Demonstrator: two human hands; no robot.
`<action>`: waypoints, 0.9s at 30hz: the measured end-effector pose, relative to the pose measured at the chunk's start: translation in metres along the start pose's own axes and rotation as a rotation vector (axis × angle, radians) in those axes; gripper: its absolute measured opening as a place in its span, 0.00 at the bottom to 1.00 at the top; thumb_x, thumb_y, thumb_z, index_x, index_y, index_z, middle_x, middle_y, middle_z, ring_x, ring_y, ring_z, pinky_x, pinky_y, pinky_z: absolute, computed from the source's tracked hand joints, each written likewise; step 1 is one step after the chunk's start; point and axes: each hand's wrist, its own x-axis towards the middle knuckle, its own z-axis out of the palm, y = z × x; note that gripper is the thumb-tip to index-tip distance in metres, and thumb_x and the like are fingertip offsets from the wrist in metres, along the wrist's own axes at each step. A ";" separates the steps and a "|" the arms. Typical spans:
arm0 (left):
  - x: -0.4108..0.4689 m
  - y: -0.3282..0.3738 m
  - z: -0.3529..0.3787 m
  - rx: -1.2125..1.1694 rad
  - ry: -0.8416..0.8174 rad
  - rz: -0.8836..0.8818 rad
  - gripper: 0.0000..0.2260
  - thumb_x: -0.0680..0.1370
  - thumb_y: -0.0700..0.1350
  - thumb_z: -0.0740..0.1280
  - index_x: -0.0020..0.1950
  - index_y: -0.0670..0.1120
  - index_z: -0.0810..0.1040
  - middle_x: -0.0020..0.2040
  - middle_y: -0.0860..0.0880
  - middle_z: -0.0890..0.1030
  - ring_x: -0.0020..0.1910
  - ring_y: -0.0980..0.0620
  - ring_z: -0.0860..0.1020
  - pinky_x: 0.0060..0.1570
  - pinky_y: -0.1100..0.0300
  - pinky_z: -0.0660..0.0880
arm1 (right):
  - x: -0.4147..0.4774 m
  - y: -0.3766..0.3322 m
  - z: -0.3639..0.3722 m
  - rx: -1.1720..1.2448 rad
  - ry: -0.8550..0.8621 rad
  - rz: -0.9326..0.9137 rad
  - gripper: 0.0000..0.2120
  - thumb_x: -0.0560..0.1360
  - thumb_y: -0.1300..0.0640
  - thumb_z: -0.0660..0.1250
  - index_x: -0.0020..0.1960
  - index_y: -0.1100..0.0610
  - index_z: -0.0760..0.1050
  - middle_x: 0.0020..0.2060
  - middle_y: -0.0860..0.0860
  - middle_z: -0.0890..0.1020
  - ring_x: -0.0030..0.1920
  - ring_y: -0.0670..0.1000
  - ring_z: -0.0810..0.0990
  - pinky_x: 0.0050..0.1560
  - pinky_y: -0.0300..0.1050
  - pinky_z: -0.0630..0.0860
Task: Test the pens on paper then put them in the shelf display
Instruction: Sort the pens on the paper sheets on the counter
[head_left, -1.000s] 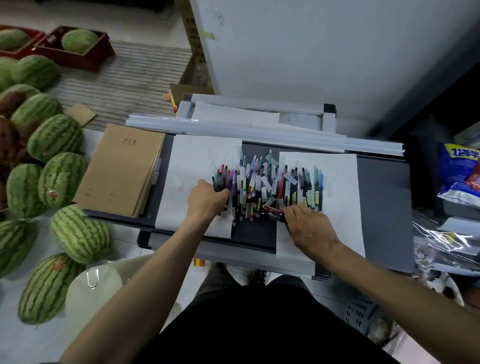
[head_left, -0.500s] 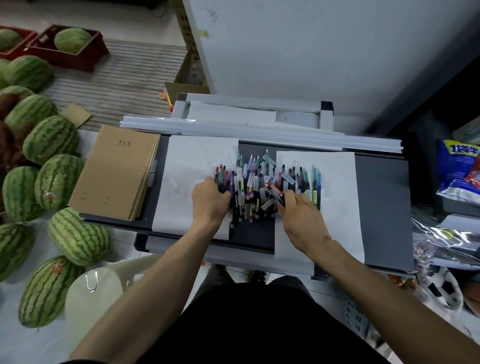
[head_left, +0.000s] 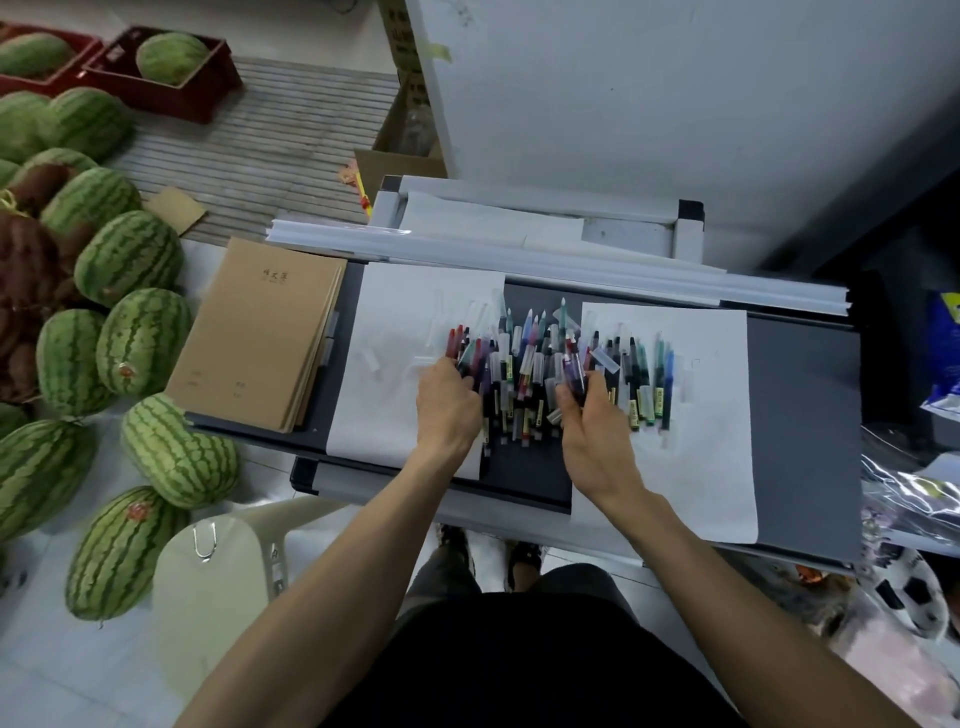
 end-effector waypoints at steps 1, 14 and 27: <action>0.000 0.000 0.001 -0.020 -0.012 -0.011 0.04 0.81 0.35 0.63 0.48 0.38 0.77 0.42 0.44 0.80 0.42 0.41 0.80 0.42 0.44 0.78 | 0.000 -0.001 0.003 0.066 0.004 0.028 0.14 0.86 0.44 0.57 0.59 0.55 0.68 0.32 0.57 0.78 0.29 0.51 0.75 0.30 0.44 0.74; -0.011 -0.019 -0.011 -0.645 -0.194 0.080 0.08 0.88 0.39 0.54 0.54 0.41 0.71 0.42 0.49 0.75 0.37 0.56 0.71 0.40 0.60 0.70 | 0.003 -0.012 0.037 0.572 0.263 0.271 0.28 0.79 0.37 0.68 0.39 0.62 0.72 0.28 0.56 0.66 0.29 0.54 0.62 0.33 0.50 0.62; -0.032 -0.022 0.004 -1.279 -0.424 -0.098 0.06 0.67 0.39 0.58 0.43 0.45 0.68 0.33 0.47 0.67 0.27 0.50 0.61 0.29 0.57 0.60 | -0.012 -0.004 0.045 0.694 0.592 0.277 0.24 0.76 0.46 0.76 0.30 0.49 0.66 0.24 0.47 0.66 0.28 0.52 0.63 0.35 0.50 0.64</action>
